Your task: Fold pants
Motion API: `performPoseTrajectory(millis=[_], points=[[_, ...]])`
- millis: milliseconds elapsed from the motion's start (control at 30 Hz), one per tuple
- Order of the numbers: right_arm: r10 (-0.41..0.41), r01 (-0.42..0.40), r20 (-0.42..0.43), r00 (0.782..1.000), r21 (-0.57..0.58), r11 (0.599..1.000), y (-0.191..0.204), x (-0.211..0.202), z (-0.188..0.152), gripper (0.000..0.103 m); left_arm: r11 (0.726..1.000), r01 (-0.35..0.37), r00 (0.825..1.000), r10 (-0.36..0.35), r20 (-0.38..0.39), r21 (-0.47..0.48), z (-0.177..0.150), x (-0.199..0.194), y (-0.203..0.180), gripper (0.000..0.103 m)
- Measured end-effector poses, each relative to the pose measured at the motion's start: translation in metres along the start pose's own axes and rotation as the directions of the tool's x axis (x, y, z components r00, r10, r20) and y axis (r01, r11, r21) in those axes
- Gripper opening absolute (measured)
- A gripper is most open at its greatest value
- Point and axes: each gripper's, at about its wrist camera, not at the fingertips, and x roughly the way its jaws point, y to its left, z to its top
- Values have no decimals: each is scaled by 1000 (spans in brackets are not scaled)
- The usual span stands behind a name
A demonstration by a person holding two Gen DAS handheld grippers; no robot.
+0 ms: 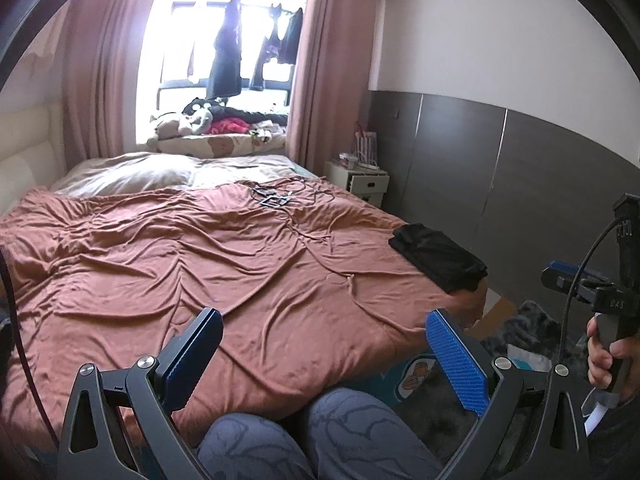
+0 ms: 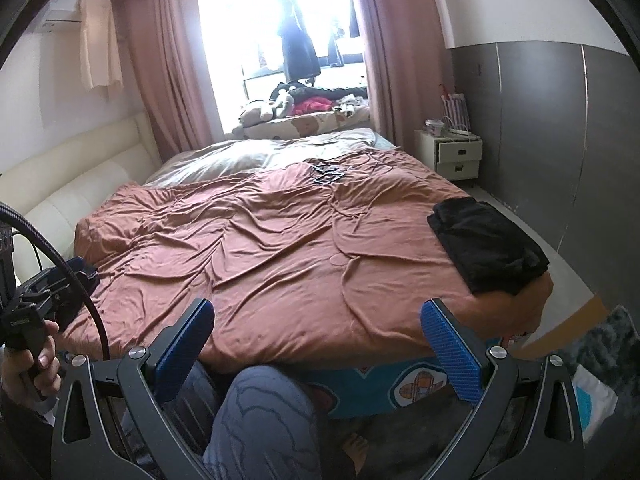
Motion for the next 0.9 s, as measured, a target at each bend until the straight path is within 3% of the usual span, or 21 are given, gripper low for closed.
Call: performPoseTrajectory(millis=[533, 900], points=[[-36, 37, 45, 998, -35, 999, 35, -21, -46, 103, 998, -54, 997, 56, 62, -24, -55, -45, -2, 102], [-83, 86, 65, 994, -51, 995, 56, -18, -77, 103, 997, -81, 994, 82, 70, -17, -79, -52, -2, 102]])
